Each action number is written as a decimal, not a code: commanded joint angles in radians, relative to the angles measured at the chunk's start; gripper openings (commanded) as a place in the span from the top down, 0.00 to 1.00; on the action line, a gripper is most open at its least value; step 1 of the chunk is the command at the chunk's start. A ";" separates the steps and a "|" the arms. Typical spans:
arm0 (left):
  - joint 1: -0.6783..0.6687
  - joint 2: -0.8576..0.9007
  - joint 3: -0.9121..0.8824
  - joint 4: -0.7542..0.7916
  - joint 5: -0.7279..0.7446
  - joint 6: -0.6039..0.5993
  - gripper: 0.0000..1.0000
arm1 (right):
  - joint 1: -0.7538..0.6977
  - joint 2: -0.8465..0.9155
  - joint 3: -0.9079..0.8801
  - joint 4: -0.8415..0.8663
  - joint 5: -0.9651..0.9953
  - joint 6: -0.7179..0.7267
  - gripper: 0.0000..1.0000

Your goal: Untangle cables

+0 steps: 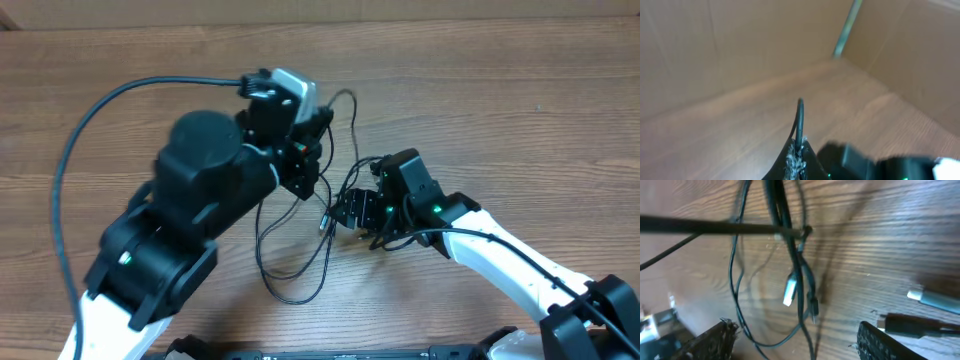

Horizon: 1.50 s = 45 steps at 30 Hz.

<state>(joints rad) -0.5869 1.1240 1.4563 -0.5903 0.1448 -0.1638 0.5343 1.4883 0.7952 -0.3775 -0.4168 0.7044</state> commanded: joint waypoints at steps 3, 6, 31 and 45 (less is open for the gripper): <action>0.005 -0.077 0.028 0.121 -0.056 -0.024 0.96 | 0.020 -0.005 -0.004 0.009 0.122 0.033 0.24; 0.005 -0.107 0.028 0.204 -0.127 -0.025 0.96 | 0.020 -0.005 -0.004 0.009 0.130 0.033 0.24; 0.005 -0.091 0.027 0.250 -0.673 -0.024 0.96 | 0.020 -0.005 -0.023 0.009 0.174 0.032 0.10; 0.005 0.071 0.027 -0.051 -1.008 -0.055 0.96 | 0.020 -0.005 -0.023 0.008 0.182 0.032 0.00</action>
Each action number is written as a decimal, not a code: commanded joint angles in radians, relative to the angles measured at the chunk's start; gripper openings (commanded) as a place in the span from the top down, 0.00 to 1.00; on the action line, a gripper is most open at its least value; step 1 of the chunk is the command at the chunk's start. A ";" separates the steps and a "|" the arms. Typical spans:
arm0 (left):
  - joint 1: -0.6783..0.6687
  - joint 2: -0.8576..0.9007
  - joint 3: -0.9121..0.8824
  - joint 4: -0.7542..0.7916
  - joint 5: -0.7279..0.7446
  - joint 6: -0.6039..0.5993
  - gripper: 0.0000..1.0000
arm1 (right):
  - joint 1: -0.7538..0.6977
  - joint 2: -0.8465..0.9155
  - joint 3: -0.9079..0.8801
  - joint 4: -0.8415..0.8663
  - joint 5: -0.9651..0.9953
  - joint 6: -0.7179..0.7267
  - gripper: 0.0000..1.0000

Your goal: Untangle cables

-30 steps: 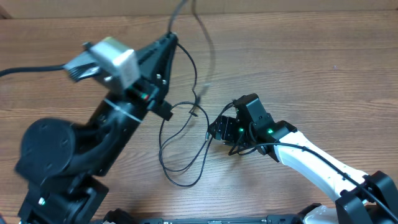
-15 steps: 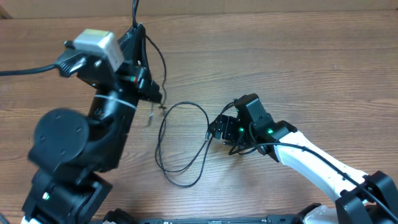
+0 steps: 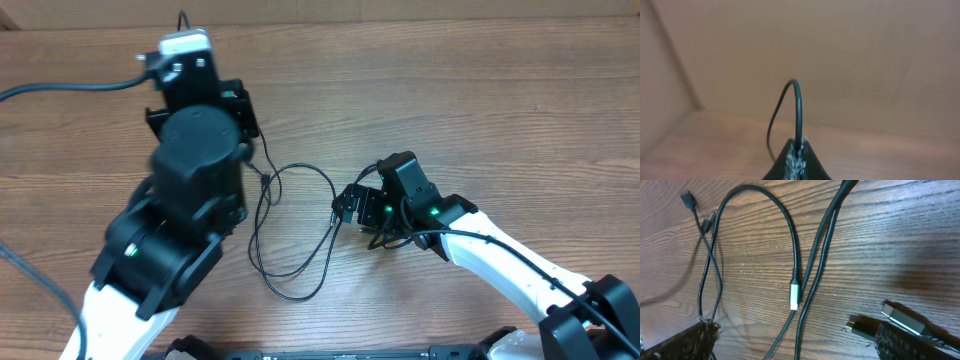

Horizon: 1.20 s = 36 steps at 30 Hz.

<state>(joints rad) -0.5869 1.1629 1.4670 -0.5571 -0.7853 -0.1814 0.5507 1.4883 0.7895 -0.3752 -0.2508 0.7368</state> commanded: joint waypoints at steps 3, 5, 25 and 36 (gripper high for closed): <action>0.005 0.057 0.016 -0.249 -0.078 -0.162 0.96 | 0.004 -0.005 -0.018 0.003 0.023 0.000 0.00; 0.005 0.072 0.016 -0.363 -0.078 -0.249 0.96 | 0.004 -0.005 -0.018 0.002 0.031 -0.001 0.00; 0.449 0.290 0.013 -0.794 0.488 -0.325 0.96 | 0.004 -0.005 -0.018 0.000 0.034 -0.004 0.00; 0.525 0.528 -0.050 -0.765 0.840 -0.075 0.96 | 0.004 -0.005 -0.018 0.000 0.035 -0.004 0.00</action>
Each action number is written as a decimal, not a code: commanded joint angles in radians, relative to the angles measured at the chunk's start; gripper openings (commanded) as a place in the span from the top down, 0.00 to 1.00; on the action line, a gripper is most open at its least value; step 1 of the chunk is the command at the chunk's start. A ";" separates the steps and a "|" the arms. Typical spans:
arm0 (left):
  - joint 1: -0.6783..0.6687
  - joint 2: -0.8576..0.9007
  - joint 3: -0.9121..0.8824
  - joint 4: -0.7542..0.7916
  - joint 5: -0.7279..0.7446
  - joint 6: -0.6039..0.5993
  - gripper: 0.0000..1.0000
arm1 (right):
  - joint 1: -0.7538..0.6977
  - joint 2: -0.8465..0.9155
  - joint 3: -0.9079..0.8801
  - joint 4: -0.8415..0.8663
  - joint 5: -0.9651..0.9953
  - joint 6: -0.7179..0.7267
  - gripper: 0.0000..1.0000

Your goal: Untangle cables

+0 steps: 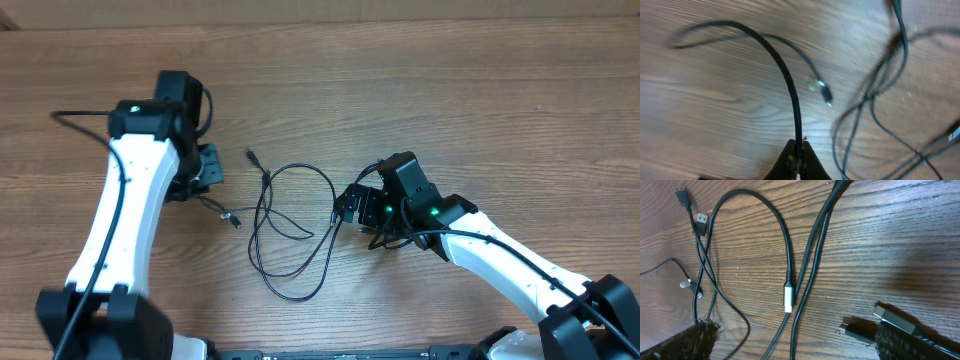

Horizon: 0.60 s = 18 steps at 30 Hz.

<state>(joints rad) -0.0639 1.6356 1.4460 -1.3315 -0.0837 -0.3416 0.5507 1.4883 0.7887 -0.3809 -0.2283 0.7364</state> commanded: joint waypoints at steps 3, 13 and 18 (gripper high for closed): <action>0.002 0.108 -0.057 0.041 0.183 0.097 0.96 | 0.004 -0.005 -0.018 0.006 0.020 -0.003 0.00; -0.010 0.180 -0.198 0.252 0.329 0.163 0.96 | 0.004 -0.005 -0.018 0.006 0.030 -0.003 0.00; -0.011 0.181 -0.246 0.369 0.331 0.162 0.96 | 0.004 -0.005 -0.018 0.006 0.030 -0.003 0.00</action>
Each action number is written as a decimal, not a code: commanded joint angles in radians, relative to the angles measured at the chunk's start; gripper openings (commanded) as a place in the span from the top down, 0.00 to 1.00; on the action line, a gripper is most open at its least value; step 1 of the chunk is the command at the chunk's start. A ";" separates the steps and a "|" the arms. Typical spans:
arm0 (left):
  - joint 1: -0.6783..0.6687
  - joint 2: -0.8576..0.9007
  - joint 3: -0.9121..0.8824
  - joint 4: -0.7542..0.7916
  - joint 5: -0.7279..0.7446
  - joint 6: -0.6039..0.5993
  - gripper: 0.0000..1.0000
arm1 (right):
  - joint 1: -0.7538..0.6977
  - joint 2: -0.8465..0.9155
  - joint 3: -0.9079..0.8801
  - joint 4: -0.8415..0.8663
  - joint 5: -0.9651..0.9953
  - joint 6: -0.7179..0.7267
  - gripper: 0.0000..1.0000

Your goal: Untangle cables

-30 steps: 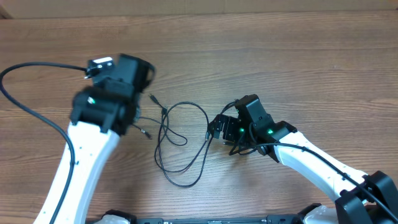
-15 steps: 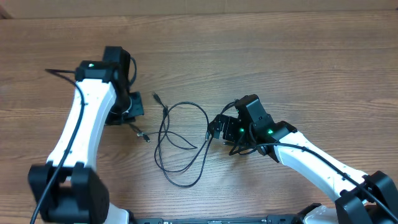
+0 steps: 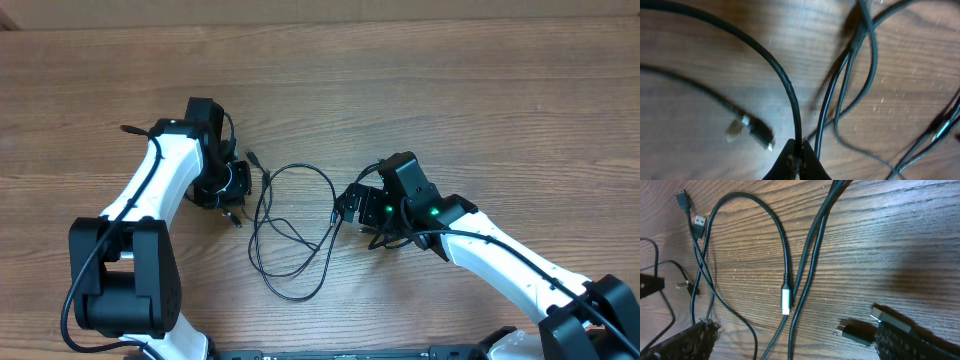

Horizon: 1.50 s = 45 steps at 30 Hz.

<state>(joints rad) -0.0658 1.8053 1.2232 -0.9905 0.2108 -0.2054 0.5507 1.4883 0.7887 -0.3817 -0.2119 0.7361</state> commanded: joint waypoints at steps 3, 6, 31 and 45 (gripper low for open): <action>-0.015 0.012 -0.042 0.076 0.080 0.026 0.95 | 0.004 -0.005 -0.018 0.006 0.014 -0.003 0.00; -0.023 0.012 -0.061 0.127 0.097 0.026 0.96 | 0.004 -0.005 -0.018 0.007 0.014 -0.003 0.00; -0.059 0.013 -0.155 0.349 0.100 0.015 0.92 | 0.004 -0.005 -0.018 0.006 0.013 -0.003 0.00; -0.063 0.013 -0.156 0.356 0.100 0.015 0.88 | 0.004 -0.005 -0.018 0.006 0.013 -0.003 0.00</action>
<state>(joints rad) -0.1184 1.8053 1.0794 -0.6422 0.2970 -0.2020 0.5507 1.4883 0.7887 -0.3805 -0.2092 0.7364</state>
